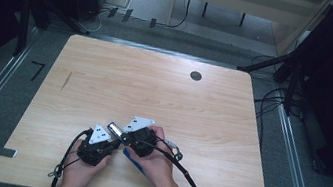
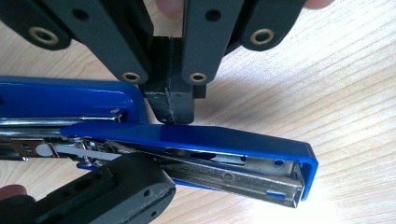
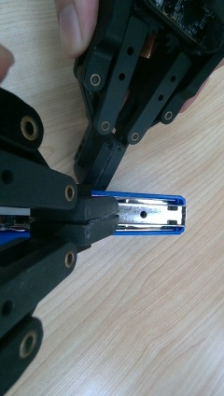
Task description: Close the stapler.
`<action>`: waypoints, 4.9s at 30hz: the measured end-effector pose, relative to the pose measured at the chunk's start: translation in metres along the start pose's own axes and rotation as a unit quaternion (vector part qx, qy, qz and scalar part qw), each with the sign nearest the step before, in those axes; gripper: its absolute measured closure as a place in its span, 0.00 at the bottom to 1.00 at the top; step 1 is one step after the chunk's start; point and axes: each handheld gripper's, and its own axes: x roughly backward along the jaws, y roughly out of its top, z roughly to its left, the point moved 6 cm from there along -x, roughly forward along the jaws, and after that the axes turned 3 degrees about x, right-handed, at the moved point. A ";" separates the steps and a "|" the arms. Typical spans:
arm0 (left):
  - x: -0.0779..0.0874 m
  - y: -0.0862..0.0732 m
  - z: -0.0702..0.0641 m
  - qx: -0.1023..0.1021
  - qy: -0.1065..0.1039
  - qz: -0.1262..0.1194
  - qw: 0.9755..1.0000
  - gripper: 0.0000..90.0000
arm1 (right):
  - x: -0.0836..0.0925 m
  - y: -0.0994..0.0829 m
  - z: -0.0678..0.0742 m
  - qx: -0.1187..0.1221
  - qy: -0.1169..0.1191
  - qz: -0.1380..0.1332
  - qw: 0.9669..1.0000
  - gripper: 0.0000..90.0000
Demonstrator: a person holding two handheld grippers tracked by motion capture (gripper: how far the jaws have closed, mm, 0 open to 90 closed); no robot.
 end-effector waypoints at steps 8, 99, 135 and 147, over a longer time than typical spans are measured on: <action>0.003 0.002 -0.001 0.007 -0.003 -0.025 1.000 1.00 | 0.005 0.001 0.000 0.000 -0.001 -0.007 1.000 1.00; 0.019 0.004 -0.041 -0.036 -0.044 -0.096 0.994 1.00 | 0.066 -0.017 0.004 -0.023 -0.013 -0.056 0.998 1.00; -0.004 -0.006 -0.078 -0.092 -0.081 -0.030 0.992 1.00 | 0.094 -0.023 -0.003 -0.047 -0.023 -0.093 0.994 1.00; -0.006 -0.007 -0.076 -0.091 -0.079 -0.016 0.993 1.00 | 0.102 0.001 -0.011 -0.052 -0.033 -0.107 0.992 1.00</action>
